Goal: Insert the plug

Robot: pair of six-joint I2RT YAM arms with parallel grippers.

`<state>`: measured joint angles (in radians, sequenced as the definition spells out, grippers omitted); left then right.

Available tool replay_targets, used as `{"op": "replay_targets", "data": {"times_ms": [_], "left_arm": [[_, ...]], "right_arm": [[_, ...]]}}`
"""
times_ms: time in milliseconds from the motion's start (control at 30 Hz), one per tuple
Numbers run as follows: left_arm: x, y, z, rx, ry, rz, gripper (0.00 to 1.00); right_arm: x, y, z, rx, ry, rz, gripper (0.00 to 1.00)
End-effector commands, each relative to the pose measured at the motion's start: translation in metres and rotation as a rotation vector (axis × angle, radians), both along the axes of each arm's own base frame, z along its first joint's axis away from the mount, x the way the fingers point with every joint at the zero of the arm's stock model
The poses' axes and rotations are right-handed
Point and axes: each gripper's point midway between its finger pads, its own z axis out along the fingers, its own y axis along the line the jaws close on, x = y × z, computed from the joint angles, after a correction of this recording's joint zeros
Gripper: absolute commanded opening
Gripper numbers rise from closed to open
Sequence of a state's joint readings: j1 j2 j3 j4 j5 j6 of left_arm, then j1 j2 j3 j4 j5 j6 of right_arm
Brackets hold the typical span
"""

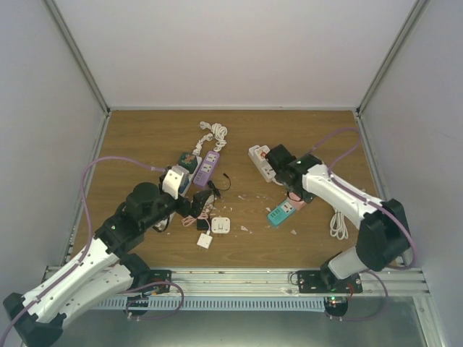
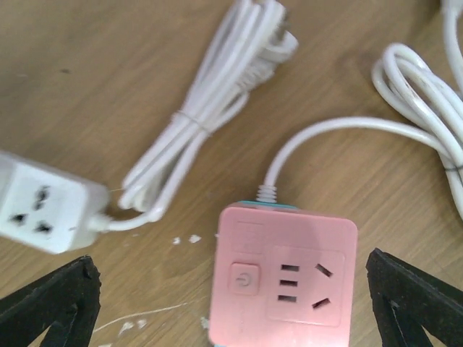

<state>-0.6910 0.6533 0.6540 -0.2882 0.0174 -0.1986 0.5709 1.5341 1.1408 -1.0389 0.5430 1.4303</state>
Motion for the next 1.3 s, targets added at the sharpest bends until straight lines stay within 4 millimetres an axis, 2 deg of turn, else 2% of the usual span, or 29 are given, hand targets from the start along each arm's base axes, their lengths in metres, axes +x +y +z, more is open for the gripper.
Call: {"op": "replay_targets", "data": {"times_ms": [0,167,300,367,467,533,700,800,867,1033,1100,1267], "left_arm": [[0.006,-0.003,0.002,-0.011,0.017,0.007,0.99],[0.009,-0.006,-0.001,-0.007,0.052,0.012,0.99],[0.013,-0.005,0.003,-0.016,0.085,0.038,0.99],[0.014,-0.005,0.009,-0.028,0.098,0.047,0.99],[0.019,-0.001,0.021,-0.051,0.11,0.094,0.99],[0.02,0.001,0.03,-0.07,0.106,0.107,0.99],[0.024,0.016,0.081,-0.095,0.016,0.177,0.99],[0.022,0.027,0.11,-0.116,-0.027,0.215,0.99],[0.02,0.035,0.12,-0.117,-0.038,0.243,0.99],[0.012,0.053,0.135,-0.129,-0.062,0.298,0.99],[0.008,0.058,0.138,-0.143,-0.062,0.309,0.99],[0.001,0.064,0.136,-0.167,-0.046,0.315,0.99]], "right_arm": [[0.016,0.014,0.026,0.022,-0.073,0.228,1.0],[0.025,0.056,0.057,0.104,-0.208,0.596,1.0],[0.015,0.105,0.085,0.231,-0.359,0.851,0.98],[0.005,0.131,0.086,0.288,-0.365,0.948,0.95],[-0.011,0.168,0.066,0.295,-0.285,1.014,0.94],[-0.024,0.183,0.045,0.243,-0.191,0.979,0.94],[-0.065,0.23,0.003,0.224,-0.048,0.982,0.92],[-0.084,0.259,-0.008,0.237,-0.031,1.033,0.9],[-0.095,0.275,-0.014,0.199,-0.023,1.079,0.9],[-0.111,0.302,-0.03,0.047,0.007,1.164,0.93],[-0.117,0.309,-0.042,-0.008,0.034,1.195,0.94],[-0.129,0.31,-0.064,-0.079,0.097,1.232,0.92]]}}
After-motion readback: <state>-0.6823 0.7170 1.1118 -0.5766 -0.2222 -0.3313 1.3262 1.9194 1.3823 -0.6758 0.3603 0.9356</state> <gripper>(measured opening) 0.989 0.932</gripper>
